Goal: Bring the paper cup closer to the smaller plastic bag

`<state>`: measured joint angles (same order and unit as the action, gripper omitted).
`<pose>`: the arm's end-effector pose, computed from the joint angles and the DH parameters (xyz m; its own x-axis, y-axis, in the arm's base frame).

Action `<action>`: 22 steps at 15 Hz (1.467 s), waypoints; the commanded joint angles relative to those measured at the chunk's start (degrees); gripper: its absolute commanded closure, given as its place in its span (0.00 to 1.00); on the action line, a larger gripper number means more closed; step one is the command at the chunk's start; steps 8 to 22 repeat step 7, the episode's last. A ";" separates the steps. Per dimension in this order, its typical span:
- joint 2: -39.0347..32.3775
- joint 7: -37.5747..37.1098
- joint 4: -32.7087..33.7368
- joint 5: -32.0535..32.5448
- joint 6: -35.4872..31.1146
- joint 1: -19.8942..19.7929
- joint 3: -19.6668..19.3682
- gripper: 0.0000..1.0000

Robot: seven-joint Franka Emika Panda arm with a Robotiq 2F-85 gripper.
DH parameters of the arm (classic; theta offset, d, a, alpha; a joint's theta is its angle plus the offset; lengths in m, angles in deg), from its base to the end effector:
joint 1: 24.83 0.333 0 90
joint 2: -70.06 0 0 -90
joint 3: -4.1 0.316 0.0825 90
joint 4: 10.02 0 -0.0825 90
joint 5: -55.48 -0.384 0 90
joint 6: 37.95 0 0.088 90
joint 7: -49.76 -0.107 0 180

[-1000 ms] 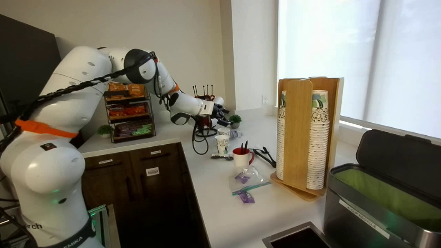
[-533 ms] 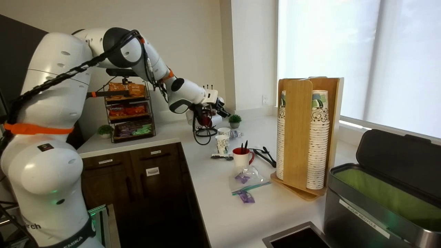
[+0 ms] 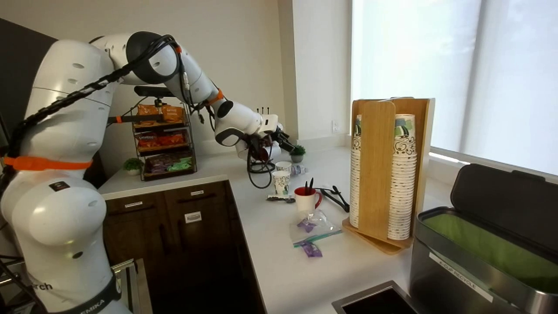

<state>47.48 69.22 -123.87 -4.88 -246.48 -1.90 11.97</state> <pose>0.5790 0.2052 0.3739 0.4676 -0.4186 0.7786 -0.1635 -0.9065 -0.3892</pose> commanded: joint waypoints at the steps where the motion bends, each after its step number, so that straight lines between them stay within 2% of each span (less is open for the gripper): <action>1: 1.40 3.60 -1.65 -5.80 5.43 0.47 -1.26 0.00; 3: 3.88 4.24 -4.00 -7.47 13.63 -1.00 -1.08 0.00; 4: 4.38 5.58 -4.94 -8.88 17.23 -0.68 -2.28 0.00; 5: 0.95 3.18 -1.48 -6.04 11.31 -0.49 -1.38 0.00; 22: 1.15 3.42 -1.64 -6.09 12.25 -0.81 -1.76 0.00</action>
